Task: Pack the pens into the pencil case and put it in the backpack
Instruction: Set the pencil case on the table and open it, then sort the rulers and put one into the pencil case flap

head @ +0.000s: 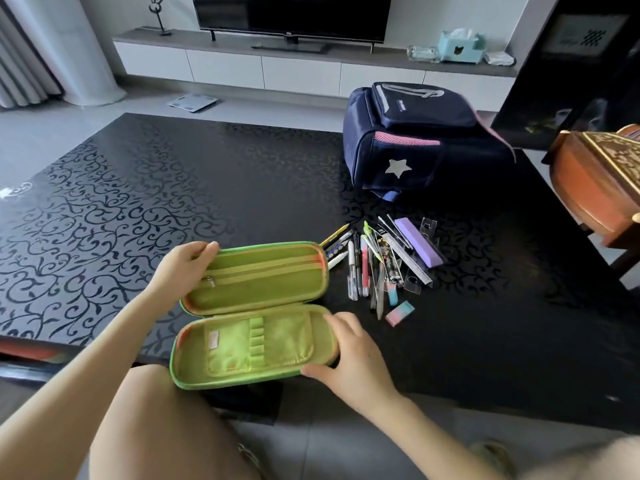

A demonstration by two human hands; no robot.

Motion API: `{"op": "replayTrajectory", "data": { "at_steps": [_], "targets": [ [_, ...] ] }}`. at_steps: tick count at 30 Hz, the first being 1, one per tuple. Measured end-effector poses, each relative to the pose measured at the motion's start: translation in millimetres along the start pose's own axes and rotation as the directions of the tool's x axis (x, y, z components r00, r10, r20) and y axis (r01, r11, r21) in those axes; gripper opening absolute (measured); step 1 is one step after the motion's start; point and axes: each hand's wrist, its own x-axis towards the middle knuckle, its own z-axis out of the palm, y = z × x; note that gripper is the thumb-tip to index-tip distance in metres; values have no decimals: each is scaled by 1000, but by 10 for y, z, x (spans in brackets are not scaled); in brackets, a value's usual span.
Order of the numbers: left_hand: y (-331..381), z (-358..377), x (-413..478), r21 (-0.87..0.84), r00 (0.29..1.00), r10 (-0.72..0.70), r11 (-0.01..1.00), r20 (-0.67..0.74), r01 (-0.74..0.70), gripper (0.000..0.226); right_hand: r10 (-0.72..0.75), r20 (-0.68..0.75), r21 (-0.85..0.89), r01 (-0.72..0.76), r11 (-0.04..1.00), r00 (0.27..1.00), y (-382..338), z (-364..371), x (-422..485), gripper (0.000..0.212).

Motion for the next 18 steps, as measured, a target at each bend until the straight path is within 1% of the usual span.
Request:
{"op": "replayTrajectory", "data": {
  "at_steps": [1,2,3,4,5,6,7,8,10,12,14,16,18],
  "targets": [
    [-49,-2,25,9,999,-22,1000,-33,22,39,-10,-5,-31,10,999,1000,-12,-28,67,68],
    [-78,-10,40,6,997,-41,999,-63,41,38,-10,-57,-32,8,999,998,-4,-80,158,62],
    [-103,-22,53,-7,995,-60,998,-84,60,35,-6,-149,-16,4,1000,989,39,-143,275,58],
    [-120,-34,73,-32,992,-75,997,-98,72,32,-33,-245,-45,22,999,969,101,-214,431,55],
    [-147,-46,82,-72,990,-93,994,-103,86,30,-93,-297,-145,52,988,950,163,-276,605,50],
    [-189,-58,83,-119,989,-112,988,-98,100,29,-153,-275,-277,74,958,949,214,-325,779,47],
    [-234,-79,93,-156,987,-132,981,-90,116,28,-180,-184,-388,97,916,966,251,-340,967,49],
    [-280,-103,97,-183,986,-146,975,-83,129,26,-174,-50,-467,131,875,984,276,-322,1136,54],
    [-350,-149,106,-236,980,-182,959,-87,157,22,-141,188,-548,223,806,972,293,-237,1426,68],
    [-378,-169,144,-277,973,-207,945,-104,172,26,-107,339,-544,288,788,935,270,-155,1649,71],
    [-375,-156,195,-268,969,-213,948,-127,174,27,-104,421,-505,328,798,901,263,-146,1745,61],
    [-358,-132,254,-249,966,-220,951,-138,181,27,-179,418,-452,375,809,891,331,-229,1717,52],
    [-305,-76,321,-257,967,-223,949,-126,185,24,-243,381,-395,395,829,892,495,-374,1618,52]
  ]
}}
